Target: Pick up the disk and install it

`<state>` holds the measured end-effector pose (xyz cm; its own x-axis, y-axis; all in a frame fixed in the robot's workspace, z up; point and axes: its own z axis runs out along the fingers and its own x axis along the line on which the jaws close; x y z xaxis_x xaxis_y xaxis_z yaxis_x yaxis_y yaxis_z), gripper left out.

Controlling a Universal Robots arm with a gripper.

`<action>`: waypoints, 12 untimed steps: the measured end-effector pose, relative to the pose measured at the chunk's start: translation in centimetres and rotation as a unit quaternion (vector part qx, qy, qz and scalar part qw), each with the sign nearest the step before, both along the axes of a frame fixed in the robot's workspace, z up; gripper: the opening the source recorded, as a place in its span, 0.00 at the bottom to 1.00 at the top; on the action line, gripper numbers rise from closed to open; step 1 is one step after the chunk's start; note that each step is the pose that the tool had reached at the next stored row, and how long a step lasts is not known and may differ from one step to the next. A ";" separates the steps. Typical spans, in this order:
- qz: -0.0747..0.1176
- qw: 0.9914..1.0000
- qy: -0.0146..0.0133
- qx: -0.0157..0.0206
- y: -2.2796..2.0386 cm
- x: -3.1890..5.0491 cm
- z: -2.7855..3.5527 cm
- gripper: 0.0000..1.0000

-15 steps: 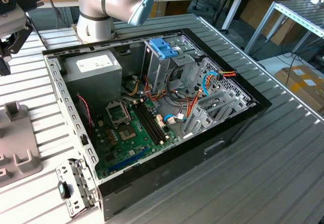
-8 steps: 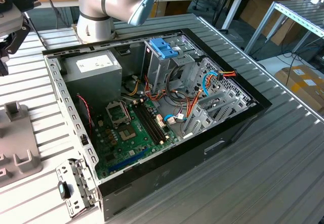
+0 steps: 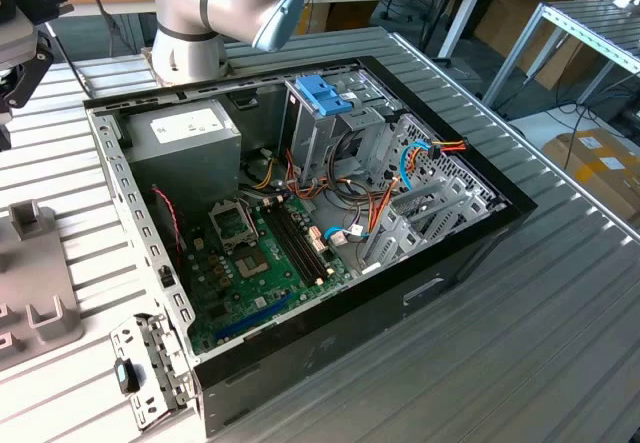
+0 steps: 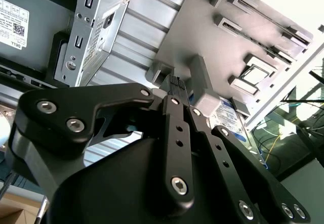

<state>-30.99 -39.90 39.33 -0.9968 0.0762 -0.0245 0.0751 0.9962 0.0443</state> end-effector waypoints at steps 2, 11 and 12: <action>0.000 1.000 0.000 0.000 0.00 -0.10 0.00 0.11; 0.000 1.000 0.000 0.000 0.00 -0.55 0.00 0.11; 0.000 1.000 0.000 0.000 0.00 -0.60 0.00 0.11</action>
<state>-31.59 -39.89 39.33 -0.9968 0.0762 -0.0245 0.0751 0.9962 0.0444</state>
